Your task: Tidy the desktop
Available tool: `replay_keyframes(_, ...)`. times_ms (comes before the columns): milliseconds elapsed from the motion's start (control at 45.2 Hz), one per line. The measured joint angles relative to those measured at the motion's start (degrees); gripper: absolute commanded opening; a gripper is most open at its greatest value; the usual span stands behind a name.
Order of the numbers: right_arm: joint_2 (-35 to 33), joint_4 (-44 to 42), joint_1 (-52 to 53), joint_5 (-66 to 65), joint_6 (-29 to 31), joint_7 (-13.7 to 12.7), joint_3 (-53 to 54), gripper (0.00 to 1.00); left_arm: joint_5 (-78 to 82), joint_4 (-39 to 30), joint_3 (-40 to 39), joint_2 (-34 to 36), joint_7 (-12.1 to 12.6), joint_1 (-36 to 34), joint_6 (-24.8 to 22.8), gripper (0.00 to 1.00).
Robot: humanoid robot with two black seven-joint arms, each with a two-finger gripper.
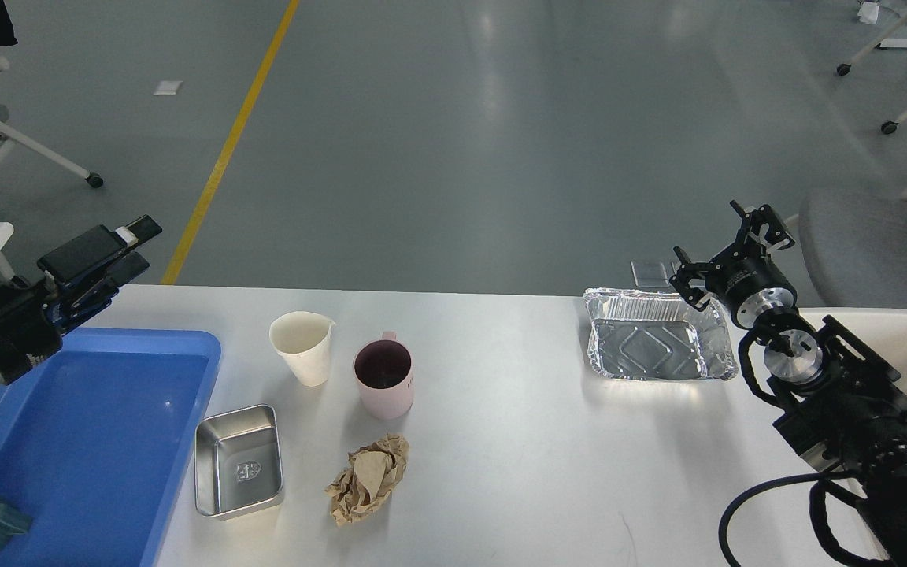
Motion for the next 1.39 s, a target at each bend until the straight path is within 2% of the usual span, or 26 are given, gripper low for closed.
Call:
replay_keyframes(265, 0.46, 0.66, -0.26, 0.01, -0.04, 0.0, 0.0, 1.0, 0.64, 0.29, -3.08, 8.31, 8.68, -6.09, -14.85, 0.84)
replay_keyframes(442, 0.53, 1.4, -0.37, 0.01, -0.17, 0.0, 0.0, 1.0, 4.44, 0.64, -2.9, 10.26, 11.31, -9.13, -19.56, 0.84)
replay_keyframes(553, 0.54, 1.44, -0.56, 0.03, -0.17, 0.0, 0.0, 1.0, 6.37, 0.12, -2.9, 12.37, 15.64, -9.38, -23.32, 0.84)
replay_keyframes(641, 0.47, 1.44, -0.68, 0.03, -0.17, 0.0, 0.0, 1.0, 7.66, -1.62, -2.91, 15.31, 17.92, -9.52, -25.39, 0.85)
replay_keyframes(840, 0.32, 1.45, -0.72, 0.03, -0.17, 0.0, 0.0, 1.0, 12.16, -7.73, -3.12, 22.44, 19.05, -9.9, -28.54, 0.85)
replay_keyframes(1040, 0.44, 1.53, -0.72, 0.03, -0.18, 0.0, 0.0, 1.0, 15.57, -10.17, -3.21, 27.23, 19.38, -11.43, -30.66, 0.85)
replay_keyframes(1393, 0.53, 1.61, -0.66, 0.02, -0.18, 0.0, 0.08, 1.0, 20.12, -10.83, -3.22, 31.57, 17.16, -13.0, -35.62, 0.86)
